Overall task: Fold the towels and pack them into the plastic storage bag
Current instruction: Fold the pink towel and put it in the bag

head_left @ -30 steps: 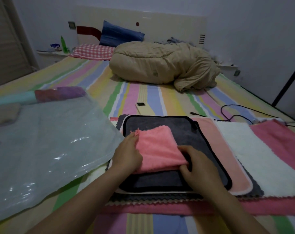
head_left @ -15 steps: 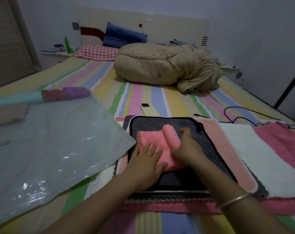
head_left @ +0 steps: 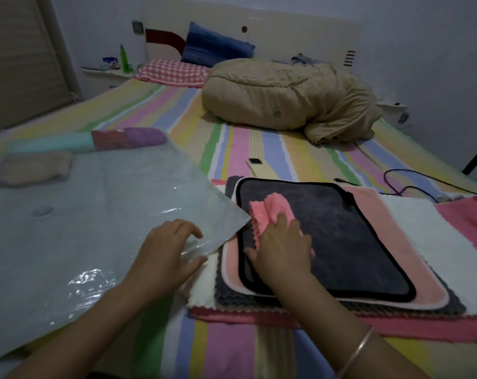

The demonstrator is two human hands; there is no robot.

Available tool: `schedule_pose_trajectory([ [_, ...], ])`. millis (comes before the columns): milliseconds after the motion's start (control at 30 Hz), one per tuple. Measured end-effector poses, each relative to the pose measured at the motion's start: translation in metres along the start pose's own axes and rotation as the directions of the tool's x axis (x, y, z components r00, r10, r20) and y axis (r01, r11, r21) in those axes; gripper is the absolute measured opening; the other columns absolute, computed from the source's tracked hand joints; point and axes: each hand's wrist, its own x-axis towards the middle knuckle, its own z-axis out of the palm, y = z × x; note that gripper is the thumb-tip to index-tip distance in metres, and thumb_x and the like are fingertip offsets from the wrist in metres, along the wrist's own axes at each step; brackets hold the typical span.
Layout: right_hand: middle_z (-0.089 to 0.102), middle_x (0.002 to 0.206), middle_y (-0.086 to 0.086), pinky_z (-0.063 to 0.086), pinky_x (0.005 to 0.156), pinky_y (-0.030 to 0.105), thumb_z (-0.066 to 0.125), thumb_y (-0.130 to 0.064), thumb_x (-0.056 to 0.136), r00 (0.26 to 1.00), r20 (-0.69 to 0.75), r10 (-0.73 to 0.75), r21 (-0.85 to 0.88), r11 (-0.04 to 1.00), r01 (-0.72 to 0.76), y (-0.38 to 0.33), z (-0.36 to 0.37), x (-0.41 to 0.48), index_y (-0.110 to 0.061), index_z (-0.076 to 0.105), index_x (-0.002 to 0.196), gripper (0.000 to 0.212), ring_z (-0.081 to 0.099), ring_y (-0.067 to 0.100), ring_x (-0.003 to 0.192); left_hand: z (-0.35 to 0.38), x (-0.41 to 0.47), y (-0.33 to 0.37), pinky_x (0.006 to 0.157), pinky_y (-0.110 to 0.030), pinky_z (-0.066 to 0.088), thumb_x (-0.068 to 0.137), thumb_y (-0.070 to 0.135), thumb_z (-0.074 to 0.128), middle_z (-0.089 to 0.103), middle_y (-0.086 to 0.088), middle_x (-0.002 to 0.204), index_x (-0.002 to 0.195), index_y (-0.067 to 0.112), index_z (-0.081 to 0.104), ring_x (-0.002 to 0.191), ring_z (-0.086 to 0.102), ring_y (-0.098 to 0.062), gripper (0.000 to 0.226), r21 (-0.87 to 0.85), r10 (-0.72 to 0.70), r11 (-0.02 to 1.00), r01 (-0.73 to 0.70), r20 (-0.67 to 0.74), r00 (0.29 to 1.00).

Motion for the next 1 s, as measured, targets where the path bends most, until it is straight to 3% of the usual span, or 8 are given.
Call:
schedule_pose_trajectory([
  [100,0.041,0.132,0.011,0.042,0.084,0.040,0.043,-0.020,0.097,0.998,-0.057,0.024,0.004,1.000,-0.024,0.003,0.003,0.003,-0.008,0.048,0.125,0.031,0.044,0.033,0.113,-0.007,-0.018,-0.026,0.075,-0.030,0.040,0.068,0.056,0.061,0.059,0.010,0.101,0.099,0.028,0.057,0.091,0.058,-0.018,0.041,0.091,-0.001,0.996,-0.003,0.047,0.999],
  [200,0.051,0.124,0.012,0.043,0.071,0.038,0.043,-0.005,0.093,0.988,-0.151,0.039,0.070,0.997,-0.029,0.013,0.005,0.003,-0.007,0.057,0.114,0.025,0.055,0.033,0.102,-0.015,-0.032,-0.046,0.074,-0.028,0.035,0.064,0.060,0.057,0.059,0.010,0.102,0.100,0.030,0.056,0.092,0.057,-0.018,0.047,0.122,-0.031,0.992,0.023,0.071,0.997],
  [300,0.058,0.103,0.014,0.030,0.059,0.033,0.054,-0.012,0.090,0.953,-0.287,0.093,0.255,0.967,-0.018,0.024,-0.002,-0.003,-0.005,0.060,0.095,0.010,0.059,0.036,0.083,-0.023,-0.046,-0.057,0.076,-0.027,0.037,0.066,0.058,0.056,0.058,0.011,0.105,0.102,0.031,0.055,0.095,0.056,-0.017,0.046,0.129,-0.035,0.991,0.024,0.085,0.996],
  [467,0.043,0.052,0.002,0.020,0.044,0.032,0.053,-0.029,0.087,0.914,-0.366,0.178,0.638,0.762,0.107,0.003,-0.028,-0.025,-0.015,0.044,0.060,0.032,0.038,0.018,0.047,-0.045,-0.071,-0.073,0.077,-0.026,0.040,0.069,0.060,0.053,0.057,0.014,0.109,0.109,0.033,0.054,0.098,0.054,-0.011,0.048,0.124,-0.041,0.992,0.025,0.130,0.991],
  [567,0.045,0.051,0.003,0.030,0.049,0.034,0.058,-0.018,0.082,0.941,-0.300,0.156,0.778,0.610,0.147,-0.027,-0.032,-0.035,-0.012,0.051,0.061,0.023,0.038,0.015,0.049,-0.059,-0.088,-0.088,0.077,-0.025,0.039,0.069,0.063,0.052,0.057,0.014,0.112,0.113,0.032,0.055,0.100,0.053,-0.009,0.054,0.152,-0.071,0.987,0.050,0.138,0.988],
  [733,0.054,0.053,0.004,0.040,0.052,0.033,0.060,-0.018,0.079,0.976,-0.214,0.041,0.859,0.483,0.168,-0.069,-0.018,-0.041,-0.006,0.061,0.068,0.017,0.048,0.020,0.052,-0.081,-0.106,-0.107,0.081,-0.029,0.046,0.067,0.066,0.058,0.058,0.012,0.115,0.115,0.032,0.055,0.103,0.055,-0.014,0.059,0.180,-0.076,0.982,0.050,0.145,0.986],
  [833,0.064,0.062,0.007,0.051,0.058,0.041,0.059,-0.020,0.078,0.977,-0.210,-0.027,0.856,0.478,0.197,-0.086,-0.012,-0.045,-0.008,0.067,0.076,0.015,0.062,0.029,0.064,-0.090,-0.115,-0.110,0.083,-0.031,0.048,0.066,0.061,0.066,0.056,0.013,0.120,0.116,0.033,0.054,0.109,0.052,-0.012,0.059,0.170,-0.041,0.985,0.013,0.166,0.985],
  [1000,0.067,0.070,0.006,0.053,0.064,0.046,0.060,-0.019,0.081,0.970,-0.209,-0.120,0.855,0.458,0.241,-0.104,-0.010,-0.047,-0.009,0.068,0.082,0.012,0.063,0.028,0.070,-0.099,-0.123,-0.116,0.082,-0.033,0.052,0.075,0.063,0.058,0.050,0.022,0.123,0.117,0.038,0.051,0.113,0.051,-0.005,0.049,0.086,-0.022,0.996,0.013,0.101,0.995],
])
